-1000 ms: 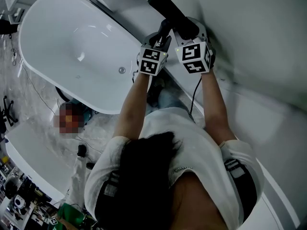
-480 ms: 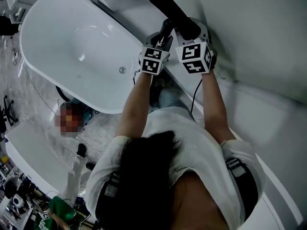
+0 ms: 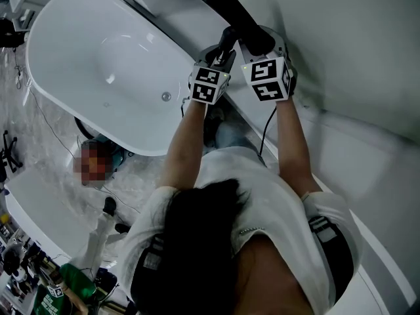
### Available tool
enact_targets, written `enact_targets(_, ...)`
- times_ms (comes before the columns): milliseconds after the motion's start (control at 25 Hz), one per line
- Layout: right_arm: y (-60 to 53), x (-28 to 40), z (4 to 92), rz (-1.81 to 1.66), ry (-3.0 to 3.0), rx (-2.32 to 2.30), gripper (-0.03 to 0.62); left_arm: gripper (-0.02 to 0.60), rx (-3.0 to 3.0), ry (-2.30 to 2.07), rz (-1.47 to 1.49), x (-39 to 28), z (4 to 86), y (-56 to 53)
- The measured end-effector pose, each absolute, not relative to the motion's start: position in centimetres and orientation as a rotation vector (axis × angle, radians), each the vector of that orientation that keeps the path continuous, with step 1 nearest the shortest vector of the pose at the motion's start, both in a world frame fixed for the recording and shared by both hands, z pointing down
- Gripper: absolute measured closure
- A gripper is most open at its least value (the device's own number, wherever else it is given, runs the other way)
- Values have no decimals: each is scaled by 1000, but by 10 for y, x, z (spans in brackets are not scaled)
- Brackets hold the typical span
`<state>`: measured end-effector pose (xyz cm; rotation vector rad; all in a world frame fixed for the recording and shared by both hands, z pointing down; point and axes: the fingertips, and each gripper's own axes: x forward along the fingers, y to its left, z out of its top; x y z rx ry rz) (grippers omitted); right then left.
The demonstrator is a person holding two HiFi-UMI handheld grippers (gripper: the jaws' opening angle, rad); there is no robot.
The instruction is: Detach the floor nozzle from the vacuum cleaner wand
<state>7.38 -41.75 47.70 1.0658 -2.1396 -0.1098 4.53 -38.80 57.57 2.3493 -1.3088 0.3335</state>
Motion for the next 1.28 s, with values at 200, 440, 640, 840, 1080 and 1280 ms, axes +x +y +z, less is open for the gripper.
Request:
enact_targets(200, -415, 76, 479, -53, -2147, 1015, 379, 443, 2391, -1295, 313, 48, 573, -385)
enact_targets(440, -414, 79, 475, -107, -2101, 1005, 379, 443, 2427, -1271, 311, 54, 574, -382)
enact_targets(640, -409, 72, 473, -156, -2079, 989, 381, 444, 2429, -1271, 296, 50, 574, -378)
enact_targets(840, -410, 69, 471, -174, -2063, 1015, 381, 443, 2426, -1266, 291, 47, 574, -380)
enact_targets(1080, -408, 72, 469, -151, -2069, 1058, 381, 443, 2415, -1257, 280, 47, 575, -378)
enact_targets(1280, -441, 96, 392, 66, -2273, 1313, 381, 443, 2401, -1250, 290, 40, 574, -381)
